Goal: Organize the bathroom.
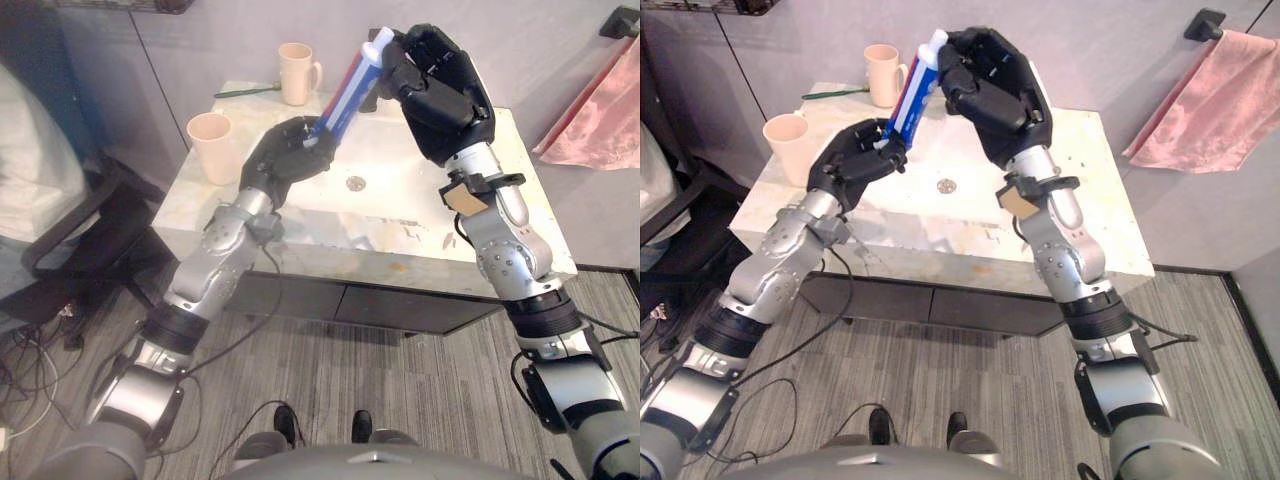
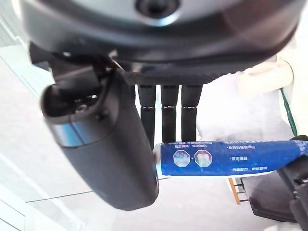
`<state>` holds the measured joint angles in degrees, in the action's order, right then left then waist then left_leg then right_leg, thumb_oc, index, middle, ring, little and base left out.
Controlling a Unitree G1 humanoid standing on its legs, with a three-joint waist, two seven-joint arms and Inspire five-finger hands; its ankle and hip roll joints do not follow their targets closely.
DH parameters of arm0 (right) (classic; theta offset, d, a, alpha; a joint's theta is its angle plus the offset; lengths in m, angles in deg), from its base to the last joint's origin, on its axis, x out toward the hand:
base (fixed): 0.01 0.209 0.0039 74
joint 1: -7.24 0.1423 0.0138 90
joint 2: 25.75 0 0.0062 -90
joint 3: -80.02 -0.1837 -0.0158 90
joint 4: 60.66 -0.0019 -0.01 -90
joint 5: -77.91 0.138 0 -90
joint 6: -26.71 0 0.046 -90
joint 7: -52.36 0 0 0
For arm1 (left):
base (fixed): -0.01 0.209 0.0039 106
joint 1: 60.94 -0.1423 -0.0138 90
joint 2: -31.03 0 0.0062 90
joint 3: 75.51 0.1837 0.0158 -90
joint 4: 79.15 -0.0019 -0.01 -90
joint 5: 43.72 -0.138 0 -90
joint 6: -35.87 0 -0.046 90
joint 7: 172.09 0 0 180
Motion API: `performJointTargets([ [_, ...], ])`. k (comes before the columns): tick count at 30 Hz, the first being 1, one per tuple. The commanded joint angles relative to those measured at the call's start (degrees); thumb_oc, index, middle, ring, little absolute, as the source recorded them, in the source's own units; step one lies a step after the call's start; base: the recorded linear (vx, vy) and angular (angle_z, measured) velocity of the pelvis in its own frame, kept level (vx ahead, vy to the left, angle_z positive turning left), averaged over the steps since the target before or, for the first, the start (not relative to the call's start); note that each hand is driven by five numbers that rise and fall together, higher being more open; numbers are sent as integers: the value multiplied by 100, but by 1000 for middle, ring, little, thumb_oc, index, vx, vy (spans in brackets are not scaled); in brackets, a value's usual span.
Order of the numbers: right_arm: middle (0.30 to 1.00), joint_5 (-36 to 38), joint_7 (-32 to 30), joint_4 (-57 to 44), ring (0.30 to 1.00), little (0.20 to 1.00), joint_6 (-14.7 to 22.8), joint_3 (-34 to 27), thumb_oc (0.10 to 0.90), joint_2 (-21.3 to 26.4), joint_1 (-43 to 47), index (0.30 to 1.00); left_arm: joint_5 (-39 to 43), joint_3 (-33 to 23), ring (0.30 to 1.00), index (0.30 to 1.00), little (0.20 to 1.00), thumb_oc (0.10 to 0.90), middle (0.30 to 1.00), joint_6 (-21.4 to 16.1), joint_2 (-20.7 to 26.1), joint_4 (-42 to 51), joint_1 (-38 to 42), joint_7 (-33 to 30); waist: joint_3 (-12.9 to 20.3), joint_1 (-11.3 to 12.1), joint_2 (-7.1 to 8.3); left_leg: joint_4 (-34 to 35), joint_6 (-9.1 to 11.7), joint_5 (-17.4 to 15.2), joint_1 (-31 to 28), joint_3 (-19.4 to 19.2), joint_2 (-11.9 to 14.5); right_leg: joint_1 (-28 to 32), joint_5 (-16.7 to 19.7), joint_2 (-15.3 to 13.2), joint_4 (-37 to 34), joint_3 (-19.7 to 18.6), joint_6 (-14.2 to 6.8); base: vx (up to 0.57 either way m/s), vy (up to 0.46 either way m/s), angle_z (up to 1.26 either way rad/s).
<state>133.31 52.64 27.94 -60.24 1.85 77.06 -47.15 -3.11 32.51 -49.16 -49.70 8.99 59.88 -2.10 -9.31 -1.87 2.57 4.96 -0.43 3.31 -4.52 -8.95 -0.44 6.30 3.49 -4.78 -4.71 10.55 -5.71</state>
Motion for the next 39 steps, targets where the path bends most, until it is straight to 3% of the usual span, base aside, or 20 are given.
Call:
performJointTargets([
  [1, 900, 87, 281, -287, 900, 900, 193, -107, 800, -43, 342, 900, 77, -359, 300, 300, 300, 400, 300, -928, -44, 3, 677, -64, 752, 2, -16, 4, -117, -465, -194, 13, -254, -187, -325, 137, 355, 202, -137, 0, 0, 0],
  [14, 900, -51, 294, -258, 900, 900, 50, 118, 800, -199, 454, 900, 37, -278, 300, 300, 300, 400, 300, -844, -127, 32, 748, -83, 734, 49, 0, 4, -131, -468, -200, 47, -265, -156, -326, 133, 330, 230, -124, 0, 0, 0],
  [22, 900, -156, 148, -272, 900, 900, 167, 122, 800, -273, 506, 900, -10, -280, 300, 300, 300, 400, 300, -815, -173, 64, 716, -99, 737, 85, 13, 4, -136, -462, -193, 64, -271, -145, -328, 129, 319, 248, -122, 0, 0, 0],
  [24, 815, -127, 108, -312, 815, 815, 201, 81, 744, -255, 501, 815, -7, -309, 300, 300, 300, 400, 300, -808, -160, 74, 682, -104, 734, 86, 12, 4, -138, -464, -199, 57, -271, -148, -335, 126, 333, 247, -124, 0, 0, 0],
  [25, 573, -119, 103, -319, 573, 573, 217, 62, 582, -253, 493, 573, -10, -317, 300, 300, 300, 400, 300, -817, -155, 64, 671, -100, 734, 84, 12, 4, -140, -468, -201, 57, -271, -149, -338, 126, 337, 246, -123, 0, 0, 0],
  [26, 540, -123, 106, -315, 540, 540, 226, 53, 560, -254, 490, 540, -12, -320, 300, 300, 300, 400, 300, -822, -152, 55, 669, -95, 734, 83, 11, 4, -141, -470, -203, 56, -272, -150, -339, 126, 340, 246, -123, 0, 0, 0],
  [28, 300, -115, 97, -302, 300, 300, 291, 20, 400, -243, 489, 300, -2, -332, 300, 300, 300, 400, 300, -823, -132, 30, 658, -66, 725, 81, 6, 4, -143, -469, -209, 59, -273, -151, -342, 130, 350, 240, -121, 0, 0, 0],
  [39, 300, -135, 164, -309, 300, 300, 310, -55, 400, -195, 354, 300, 0, -364, 300, 300, 300, 400, 300, -767, -131, -8, 536, -46, 728, 50, -16, 4, -147, -478, -221, 22, -261, -174, -349, 120, 383, 208, -134, 0, 0, 0],
])
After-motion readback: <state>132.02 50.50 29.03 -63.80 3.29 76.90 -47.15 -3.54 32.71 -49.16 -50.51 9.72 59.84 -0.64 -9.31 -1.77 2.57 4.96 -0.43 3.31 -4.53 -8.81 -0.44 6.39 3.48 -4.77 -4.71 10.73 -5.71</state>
